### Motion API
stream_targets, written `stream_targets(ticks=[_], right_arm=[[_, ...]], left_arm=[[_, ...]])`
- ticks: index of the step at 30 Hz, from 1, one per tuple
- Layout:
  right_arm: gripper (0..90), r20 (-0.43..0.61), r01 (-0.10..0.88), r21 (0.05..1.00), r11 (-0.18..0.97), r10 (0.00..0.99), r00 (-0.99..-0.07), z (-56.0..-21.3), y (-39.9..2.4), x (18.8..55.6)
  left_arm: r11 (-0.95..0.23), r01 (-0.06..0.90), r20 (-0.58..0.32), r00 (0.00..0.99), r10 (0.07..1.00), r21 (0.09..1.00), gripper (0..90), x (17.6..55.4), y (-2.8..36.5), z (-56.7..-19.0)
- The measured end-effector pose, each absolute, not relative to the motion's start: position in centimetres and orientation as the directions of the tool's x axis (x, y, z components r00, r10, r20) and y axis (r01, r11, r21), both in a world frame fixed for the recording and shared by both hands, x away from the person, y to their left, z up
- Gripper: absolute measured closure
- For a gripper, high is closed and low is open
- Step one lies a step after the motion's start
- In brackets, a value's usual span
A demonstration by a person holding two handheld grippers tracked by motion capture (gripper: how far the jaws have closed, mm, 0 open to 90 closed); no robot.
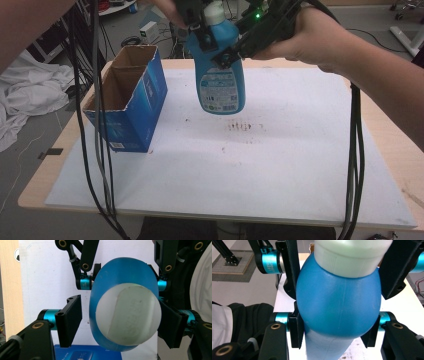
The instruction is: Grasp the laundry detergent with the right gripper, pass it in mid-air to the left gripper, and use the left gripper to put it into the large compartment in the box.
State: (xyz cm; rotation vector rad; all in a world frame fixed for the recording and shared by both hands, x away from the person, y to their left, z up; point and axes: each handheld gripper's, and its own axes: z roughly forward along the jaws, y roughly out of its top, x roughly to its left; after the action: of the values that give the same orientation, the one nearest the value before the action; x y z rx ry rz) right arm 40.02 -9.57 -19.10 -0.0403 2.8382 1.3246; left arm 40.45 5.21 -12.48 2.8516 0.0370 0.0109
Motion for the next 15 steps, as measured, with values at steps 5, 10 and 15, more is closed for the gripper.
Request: stream_targets(ticks=[5,10,15], right_arm=[[46.2,-0.016,-0.022,0.765,0.643,-0.014,-1.000,-19.09,-9.67,40.11],[46.2,-0.018,-0.020,0.765,0.644,-0.011,-1.000,-19.08,-9.75,40.13],[46.2,-0.019,-0.021,0.769,0.639,-0.009,-1.000,-19.03,-9.83,40.18]], left_arm=[[-0.957,0.021,0.004,1.000,0.024,0.290,29.1,40.55,5.21,-12.44],[-0.958,0.020,0.009,1.000,0.023,0.287,30.7,40.59,5.22,-12.48],[-0.957,0.014,0.007,1.000,0.017,0.289,31.8,40.60,5.11,-12.47]])
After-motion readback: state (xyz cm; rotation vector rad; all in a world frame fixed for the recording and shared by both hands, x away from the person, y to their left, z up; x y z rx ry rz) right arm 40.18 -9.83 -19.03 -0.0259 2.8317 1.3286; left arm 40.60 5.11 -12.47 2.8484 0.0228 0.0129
